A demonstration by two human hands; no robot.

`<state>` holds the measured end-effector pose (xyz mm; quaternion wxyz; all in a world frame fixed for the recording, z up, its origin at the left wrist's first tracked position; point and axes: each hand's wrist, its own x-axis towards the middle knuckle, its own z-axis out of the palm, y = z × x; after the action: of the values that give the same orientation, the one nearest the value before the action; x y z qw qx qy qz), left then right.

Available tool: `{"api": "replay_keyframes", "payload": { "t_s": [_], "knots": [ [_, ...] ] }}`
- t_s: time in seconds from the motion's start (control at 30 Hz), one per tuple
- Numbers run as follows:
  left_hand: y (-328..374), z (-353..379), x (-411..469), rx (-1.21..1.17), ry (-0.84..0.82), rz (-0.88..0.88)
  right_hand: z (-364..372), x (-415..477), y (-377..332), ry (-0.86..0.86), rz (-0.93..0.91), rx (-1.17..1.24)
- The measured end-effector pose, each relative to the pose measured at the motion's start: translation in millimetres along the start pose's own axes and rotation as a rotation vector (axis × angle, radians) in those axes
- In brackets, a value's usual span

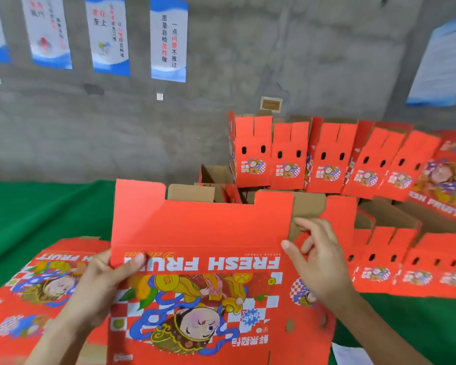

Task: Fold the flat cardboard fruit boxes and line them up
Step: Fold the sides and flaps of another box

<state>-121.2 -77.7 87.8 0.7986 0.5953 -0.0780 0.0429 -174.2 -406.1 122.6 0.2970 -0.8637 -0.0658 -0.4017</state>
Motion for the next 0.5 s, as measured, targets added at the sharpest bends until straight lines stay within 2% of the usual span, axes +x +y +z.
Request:
{"api": "replay_keyframes", "payload": {
  "t_s": [0.13, 0.4, 0.5],
  "knots": [
    [-8.1, 25.1, -14.8, -0.002, -0.014, -0.018, -24.4, -0.1, 7.4, -0.175, 0.166, 0.067],
    [-31.8, 52.4, -32.5, -0.01, -0.014, -0.018, -52.9, -8.8, 23.6, -0.405, 0.355, 0.233],
    [-34.0, 64.7, -33.2, -0.012, -0.044, 0.054, -57.7, -13.1, 30.5, -0.444, 0.363, 0.046]
  ]
}}
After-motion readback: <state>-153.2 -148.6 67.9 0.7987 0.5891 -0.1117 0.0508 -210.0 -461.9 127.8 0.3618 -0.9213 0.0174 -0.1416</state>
